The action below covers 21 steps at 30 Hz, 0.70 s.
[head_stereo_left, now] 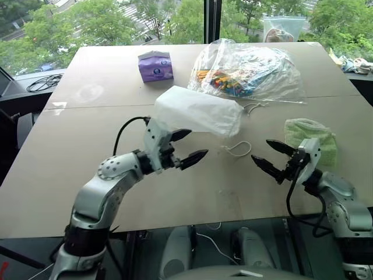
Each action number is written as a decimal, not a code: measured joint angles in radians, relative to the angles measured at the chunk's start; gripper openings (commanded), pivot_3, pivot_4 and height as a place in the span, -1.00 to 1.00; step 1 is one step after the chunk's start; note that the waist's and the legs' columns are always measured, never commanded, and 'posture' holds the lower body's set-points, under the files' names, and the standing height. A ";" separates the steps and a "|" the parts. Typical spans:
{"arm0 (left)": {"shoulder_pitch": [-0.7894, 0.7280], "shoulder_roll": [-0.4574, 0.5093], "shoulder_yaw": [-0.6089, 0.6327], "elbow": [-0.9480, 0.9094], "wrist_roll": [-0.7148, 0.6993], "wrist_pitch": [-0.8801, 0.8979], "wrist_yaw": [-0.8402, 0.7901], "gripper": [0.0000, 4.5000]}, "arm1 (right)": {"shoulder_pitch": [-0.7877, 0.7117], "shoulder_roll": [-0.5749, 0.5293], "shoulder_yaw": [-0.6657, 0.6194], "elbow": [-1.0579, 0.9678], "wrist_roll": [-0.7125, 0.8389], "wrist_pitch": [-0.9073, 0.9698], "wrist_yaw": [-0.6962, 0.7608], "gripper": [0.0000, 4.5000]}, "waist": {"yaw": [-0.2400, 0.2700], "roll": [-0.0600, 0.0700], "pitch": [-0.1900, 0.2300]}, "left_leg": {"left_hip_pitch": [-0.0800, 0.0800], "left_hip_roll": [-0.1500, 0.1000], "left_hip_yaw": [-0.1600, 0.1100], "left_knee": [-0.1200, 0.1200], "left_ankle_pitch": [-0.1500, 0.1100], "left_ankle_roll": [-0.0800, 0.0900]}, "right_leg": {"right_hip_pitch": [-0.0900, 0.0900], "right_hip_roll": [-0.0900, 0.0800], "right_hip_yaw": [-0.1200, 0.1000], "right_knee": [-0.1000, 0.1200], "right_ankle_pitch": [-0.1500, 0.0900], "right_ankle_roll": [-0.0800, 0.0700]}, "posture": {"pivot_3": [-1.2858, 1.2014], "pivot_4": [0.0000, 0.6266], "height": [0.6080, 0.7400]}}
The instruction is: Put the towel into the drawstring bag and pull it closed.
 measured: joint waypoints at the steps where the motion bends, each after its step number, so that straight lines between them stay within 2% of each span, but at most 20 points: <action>1: -0.028 -0.027 -0.023 0.000 0.000 0.011 0.014 0.96 | 0.003 -0.004 -0.011 -0.010 0.015 0.007 -0.002 1.00 | -0.002 0.000 0.000 | 0.000 0.000 0.000 0.000 0.001 0.002 | 0.000 0.001 0.001 0.000 0.000 0.000 | 0.03 -0.52 1.00; 5: -0.105 -0.126 -0.109 0.019 0.015 0.025 0.058 0.96 | 0.008 -0.027 -0.040 -0.033 0.035 0.035 -0.019 1.00 | -0.003 0.000 0.000 | 0.001 0.000 0.003 0.000 0.001 0.002 | 0.000 0.002 0.002 0.001 0.000 0.000 | 0.03 -0.52 1.00; 9: -0.157 -0.207 -0.205 0.056 0.109 -0.003 0.117 0.96 | 0.011 -0.035 -0.043 -0.038 0.035 0.042 -0.021 1.00 | -0.001 0.000 0.000 | 0.001 -0.001 0.005 0.001 0.002 0.003 | 0.000 0.002 0.002 0.001 0.000 0.001 | 0.03 -0.52 1.00; 15: -0.228 -0.359 -0.338 0.148 0.325 -0.052 0.306 0.96 | 0.006 -0.045 -0.070 -0.047 0.047 0.044 -0.039 1.00 | 0.001 -0.001 0.000 | 0.001 -0.003 0.003 0.001 0.002 0.003 | 0.001 0.002 0.002 0.000 0.000 0.001 | 0.03 -0.52 1.00; 21: -0.322 -0.424 -0.413 0.339 0.575 -0.068 0.504 0.96 | 0.015 -0.076 -0.103 -0.058 0.079 0.062 -0.033 1.00 | 0.000 -0.001 0.000 | 0.001 -0.003 0.001 0.001 0.002 0.003 | 0.001 0.002 0.002 0.001 -0.002 0.003 | 0.03 -0.52 1.00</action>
